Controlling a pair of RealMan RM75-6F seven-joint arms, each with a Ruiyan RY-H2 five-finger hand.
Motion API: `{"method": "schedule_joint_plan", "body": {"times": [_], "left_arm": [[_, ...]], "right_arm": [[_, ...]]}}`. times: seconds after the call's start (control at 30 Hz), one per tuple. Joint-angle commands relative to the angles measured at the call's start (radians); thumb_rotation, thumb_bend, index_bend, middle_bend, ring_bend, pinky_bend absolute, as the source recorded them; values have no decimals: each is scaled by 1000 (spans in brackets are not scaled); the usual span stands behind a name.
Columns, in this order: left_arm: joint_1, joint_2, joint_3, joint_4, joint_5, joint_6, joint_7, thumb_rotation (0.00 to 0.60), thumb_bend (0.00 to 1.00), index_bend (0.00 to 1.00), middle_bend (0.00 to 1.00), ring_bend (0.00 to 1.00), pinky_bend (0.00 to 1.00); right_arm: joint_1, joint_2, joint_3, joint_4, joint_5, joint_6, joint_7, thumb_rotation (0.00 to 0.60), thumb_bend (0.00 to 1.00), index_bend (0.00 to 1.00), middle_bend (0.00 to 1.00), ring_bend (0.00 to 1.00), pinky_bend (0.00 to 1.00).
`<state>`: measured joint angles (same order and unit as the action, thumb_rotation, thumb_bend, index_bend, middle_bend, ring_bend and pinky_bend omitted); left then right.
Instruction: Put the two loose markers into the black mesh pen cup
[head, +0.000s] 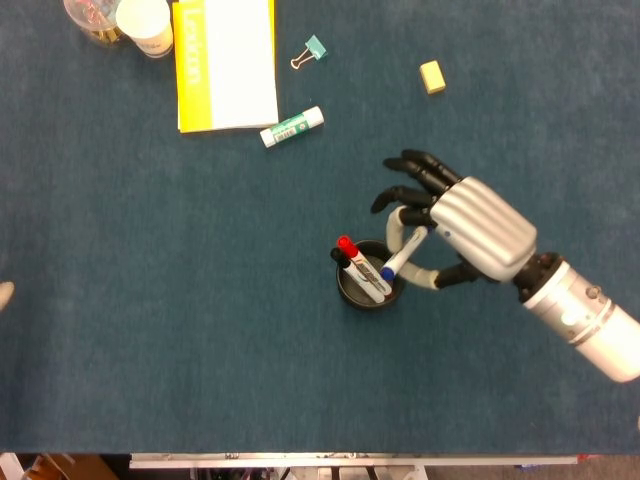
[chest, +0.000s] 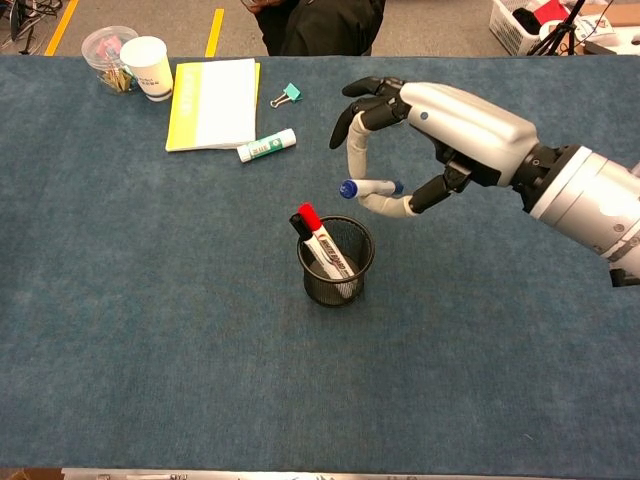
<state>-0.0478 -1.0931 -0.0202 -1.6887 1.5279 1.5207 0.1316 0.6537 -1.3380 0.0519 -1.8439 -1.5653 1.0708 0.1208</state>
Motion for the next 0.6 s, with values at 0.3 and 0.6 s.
{"method": "schedule_joint_plan", "body": {"times": [0.3,0.6], "left_arm": [[5,2,2,6,-5,2,-11,600,149,182,178,176,149],[6,-1,2,11,-12,-1,-10,600,150,182,178,176,149]], "right_arm": [[14,-117,-15,78,-13,-32,277,600,264,624,350,78,0],[19,-190,-20,165,-12,-41,350,600,264,624,349,78,0]]}}
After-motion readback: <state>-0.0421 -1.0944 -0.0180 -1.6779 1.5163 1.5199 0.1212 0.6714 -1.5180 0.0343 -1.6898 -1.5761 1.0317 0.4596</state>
